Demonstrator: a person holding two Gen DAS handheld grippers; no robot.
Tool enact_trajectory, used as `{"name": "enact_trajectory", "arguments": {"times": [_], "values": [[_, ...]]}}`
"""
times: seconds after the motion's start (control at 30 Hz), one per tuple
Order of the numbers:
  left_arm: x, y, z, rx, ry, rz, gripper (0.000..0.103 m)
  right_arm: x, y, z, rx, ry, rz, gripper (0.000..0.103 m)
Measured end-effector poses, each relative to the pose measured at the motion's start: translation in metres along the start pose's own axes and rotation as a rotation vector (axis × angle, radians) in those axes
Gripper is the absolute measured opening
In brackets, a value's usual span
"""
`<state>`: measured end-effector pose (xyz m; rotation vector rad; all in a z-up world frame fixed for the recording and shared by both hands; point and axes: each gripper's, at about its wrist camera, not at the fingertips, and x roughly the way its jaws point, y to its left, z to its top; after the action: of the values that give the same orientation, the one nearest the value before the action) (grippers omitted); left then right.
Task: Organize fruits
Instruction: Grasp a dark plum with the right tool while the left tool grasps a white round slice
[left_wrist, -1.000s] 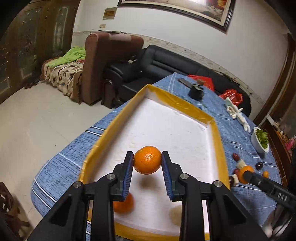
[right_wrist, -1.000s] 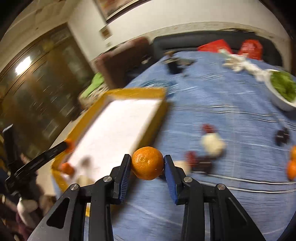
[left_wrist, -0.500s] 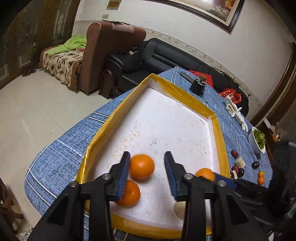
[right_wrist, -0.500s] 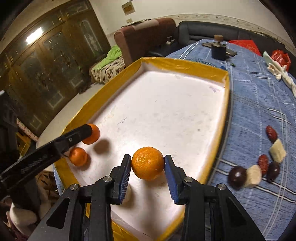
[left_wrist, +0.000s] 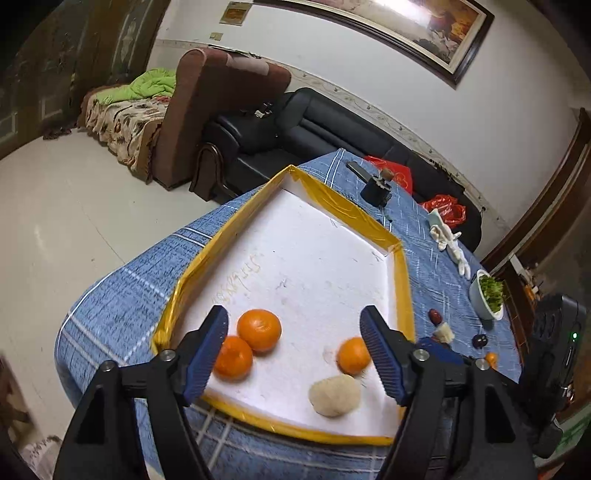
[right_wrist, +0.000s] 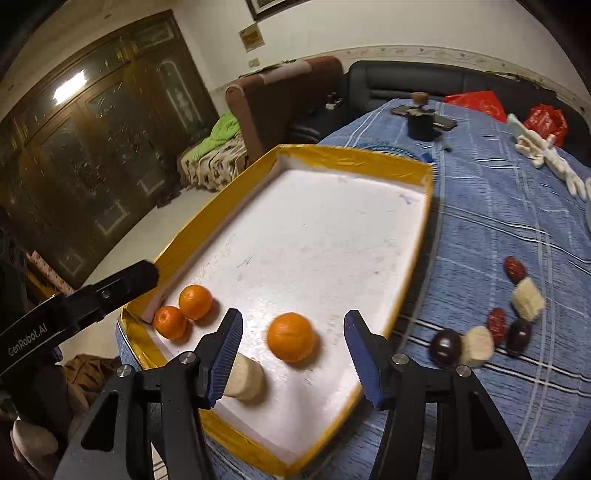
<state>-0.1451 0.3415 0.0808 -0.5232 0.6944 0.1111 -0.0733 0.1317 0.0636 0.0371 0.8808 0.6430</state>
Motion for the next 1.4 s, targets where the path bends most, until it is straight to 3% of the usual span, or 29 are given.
{"name": "enact_trajectory", "arguments": {"times": [0.1, 0.3, 0.57, 0.7, 0.77, 0.87, 1.03, 1.07, 1.1, 1.17, 1.4], "values": [[-0.016, -0.007, -0.004, -0.015, -0.008, -0.021, 0.078, -0.027, -0.017, -0.002, 0.043, -0.048, -0.02, 0.062], [-0.067, -0.039, -0.015, 0.053, -0.056, -0.116, 0.078, -0.101, -0.041, -0.01, 0.093, -0.163, -0.092, 0.062], [-0.146, -0.084, -0.018, 0.185, -0.186, -0.205, 0.084, -0.235, -0.076, -0.006, 0.142, -0.35, -0.225, 0.063], [-0.16, -0.104, -0.019, 0.234, -0.227, -0.226, 0.09, -0.309, -0.096, 0.013, 0.169, -0.491, -0.28, 0.083], [-0.152, -0.111, -0.023, 0.261, -0.204, -0.228, 0.09, -0.327, -0.105, 0.015, 0.18, -0.524, -0.304, 0.086], [-0.125, -0.115, -0.027, 0.259, -0.136, -0.218, 0.09, -0.318, -0.122, 0.007, 0.216, -0.494, -0.316, 0.086], [-0.088, -0.117, -0.038, 0.275, -0.054, -0.177, 0.089, -0.234, -0.156, -0.021, 0.289, -0.295, -0.254, 0.081], [-0.083, -0.119, -0.038, 0.286, -0.053, -0.171, 0.088, -0.214, -0.161, -0.025, 0.301, -0.255, -0.235, 0.078], [-0.08, -0.119, -0.038, 0.299, -0.057, -0.166, 0.08, -0.195, -0.166, -0.027, 0.312, -0.218, -0.215, 0.073], [-0.07, -0.122, -0.038, 0.332, -0.05, -0.154, 0.07, -0.157, -0.174, -0.027, 0.317, -0.155, -0.184, 0.068], [-0.006, -0.133, -0.04, 0.343, 0.079, -0.162, 0.069, -0.071, -0.174, -0.012, 0.279, -0.042, -0.152, 0.068]]}}
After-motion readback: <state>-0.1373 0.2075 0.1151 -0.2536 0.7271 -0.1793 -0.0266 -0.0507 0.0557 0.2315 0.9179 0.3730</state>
